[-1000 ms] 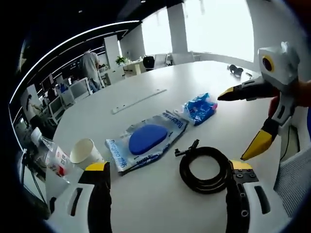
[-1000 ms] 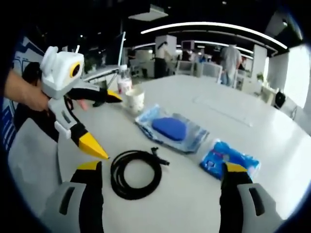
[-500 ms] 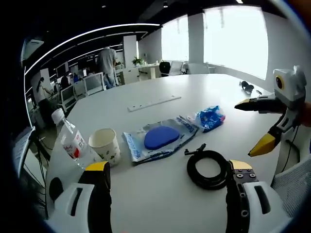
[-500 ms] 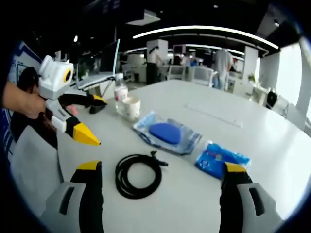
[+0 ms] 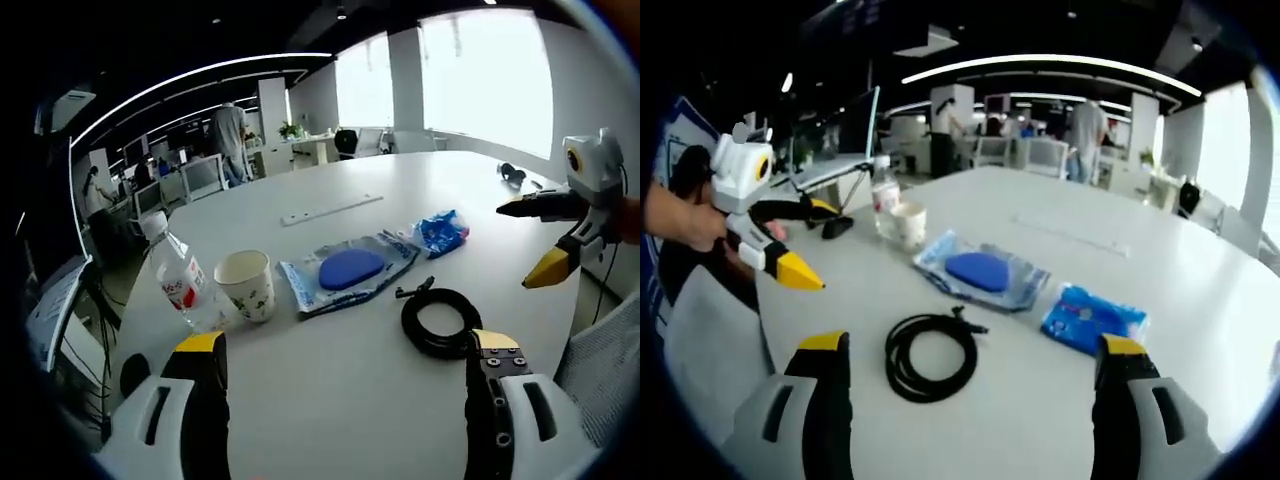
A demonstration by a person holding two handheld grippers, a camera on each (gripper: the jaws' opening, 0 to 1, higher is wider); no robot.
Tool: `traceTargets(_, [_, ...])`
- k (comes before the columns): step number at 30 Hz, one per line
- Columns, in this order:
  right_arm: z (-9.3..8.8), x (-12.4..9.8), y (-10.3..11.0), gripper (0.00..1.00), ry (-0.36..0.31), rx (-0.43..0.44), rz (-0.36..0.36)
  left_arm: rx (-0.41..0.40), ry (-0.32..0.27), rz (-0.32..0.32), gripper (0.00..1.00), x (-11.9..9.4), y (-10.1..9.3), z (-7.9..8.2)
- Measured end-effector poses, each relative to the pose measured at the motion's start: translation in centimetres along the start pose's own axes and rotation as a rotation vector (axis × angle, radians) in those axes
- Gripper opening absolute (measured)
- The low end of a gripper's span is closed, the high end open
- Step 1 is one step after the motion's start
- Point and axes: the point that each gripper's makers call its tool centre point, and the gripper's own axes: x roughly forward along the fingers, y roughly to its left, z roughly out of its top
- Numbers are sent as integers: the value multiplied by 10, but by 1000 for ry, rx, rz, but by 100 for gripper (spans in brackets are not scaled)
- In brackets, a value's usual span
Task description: Arrange the tabletop items into an orderly group along one side of the table until the central work area is clear of visible clutter.
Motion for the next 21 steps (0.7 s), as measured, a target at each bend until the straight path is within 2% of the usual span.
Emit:
traceTargets(6, [-3,-4,2,100,3,2,-10,-31,-15,23,98,-12,12,-8])
traceTargets(11, [2,-10,1,100,-28,-2,-44,-60,-10,41,98,-22,20,-18])
traceTargets(21, [-1,-24,3,100,-51,36,-99,-45,-31,63,98,-39,22,-25])
